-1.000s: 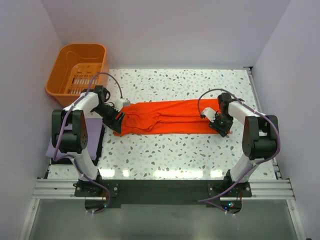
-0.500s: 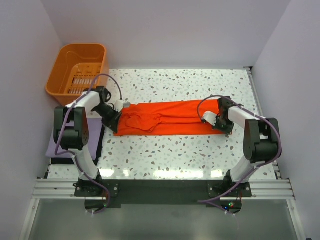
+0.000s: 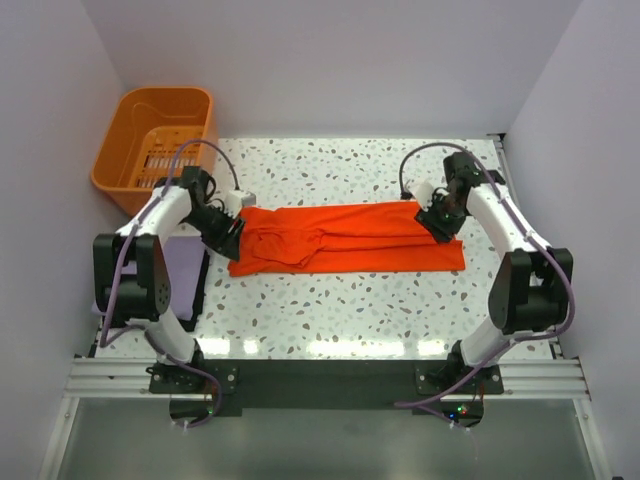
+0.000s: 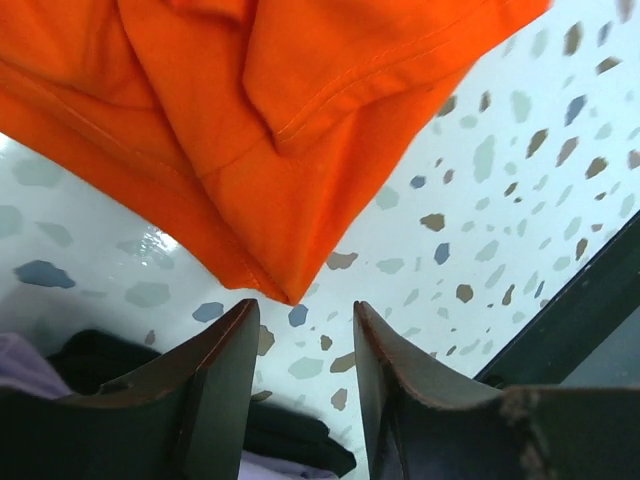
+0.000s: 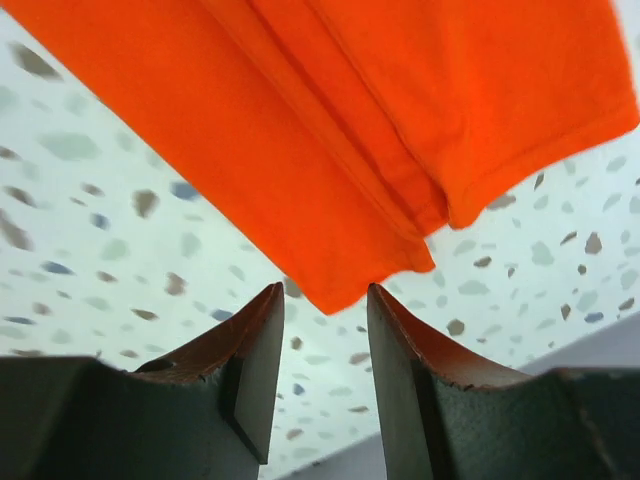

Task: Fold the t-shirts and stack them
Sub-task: Fold the tshirt

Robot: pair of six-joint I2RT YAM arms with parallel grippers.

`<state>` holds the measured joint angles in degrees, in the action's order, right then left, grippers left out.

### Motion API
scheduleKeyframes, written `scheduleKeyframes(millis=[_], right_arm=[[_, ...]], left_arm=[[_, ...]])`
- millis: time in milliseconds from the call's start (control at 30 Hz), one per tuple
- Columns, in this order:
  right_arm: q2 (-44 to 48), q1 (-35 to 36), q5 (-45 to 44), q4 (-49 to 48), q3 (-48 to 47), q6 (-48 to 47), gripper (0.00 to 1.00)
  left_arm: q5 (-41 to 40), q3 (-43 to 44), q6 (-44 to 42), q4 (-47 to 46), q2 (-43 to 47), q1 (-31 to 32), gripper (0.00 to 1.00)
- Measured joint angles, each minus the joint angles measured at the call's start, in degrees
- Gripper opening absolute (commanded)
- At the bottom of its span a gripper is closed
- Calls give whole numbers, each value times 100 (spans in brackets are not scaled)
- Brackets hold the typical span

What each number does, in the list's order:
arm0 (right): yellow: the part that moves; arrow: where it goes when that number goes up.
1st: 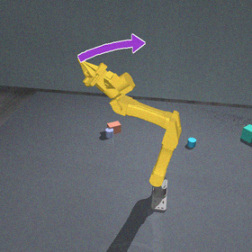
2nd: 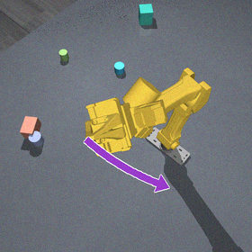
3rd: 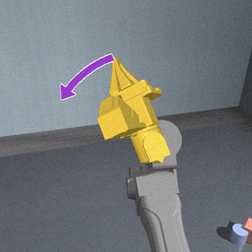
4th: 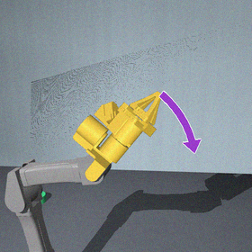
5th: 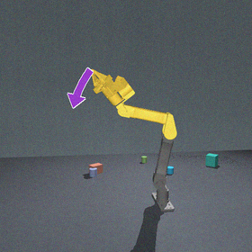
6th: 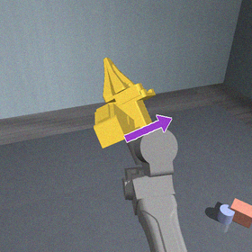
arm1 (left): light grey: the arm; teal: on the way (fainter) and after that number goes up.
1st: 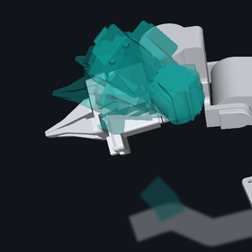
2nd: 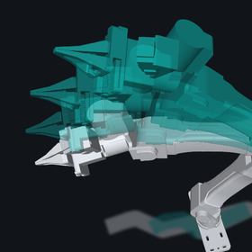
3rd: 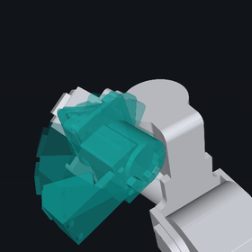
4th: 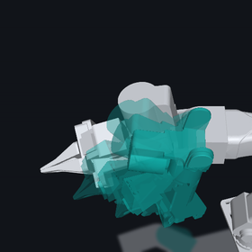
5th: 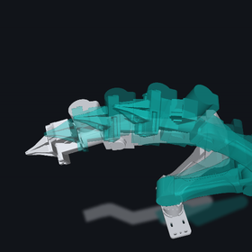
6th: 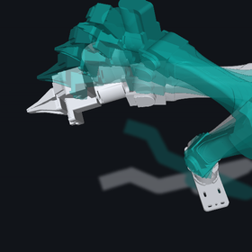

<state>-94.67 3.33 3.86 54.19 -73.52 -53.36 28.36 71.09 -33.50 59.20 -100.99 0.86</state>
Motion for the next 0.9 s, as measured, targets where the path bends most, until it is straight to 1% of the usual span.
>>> scheduleKeyframes(millis=[133, 233, 300, 400, 533, 633, 767, 900], right_arm=[[278, 249, 1106, 212, -520, 1132, 43], [297, 619, 1840, 4, -551, 2216, 43], [229, 883, 2203, -286, -474, 2872, 43], [52, 1311, 2627, -1043, -188, 4037, 45], [-223, 1845, 2852, -2000, 227, 5392, 48], [-568, 2258, 2870, -2603, 284, 6251, 49], [-1016, 2706, 2855, -3202, 282, 7095, 49], [-1434, 2986, 2835, -3469, 197, 7626, 50]], left_arm=[[354, 24, 103, -223, 682, 57, 49], [564, 57, 343, -466, 748, 236, 49], [651, 33, 546, -649, 660, 330, 49], [702, -101, 925, -1036, 516, 358, 49], [695, -315, 1349, -1449, 354, 358, 49], [680, -404, 1589, -1685, 179, 363, 49], [623, -546, 1801, -1912, -17, 372, 49], [474, -566, 1945, -2059, -127, 372, 49]])
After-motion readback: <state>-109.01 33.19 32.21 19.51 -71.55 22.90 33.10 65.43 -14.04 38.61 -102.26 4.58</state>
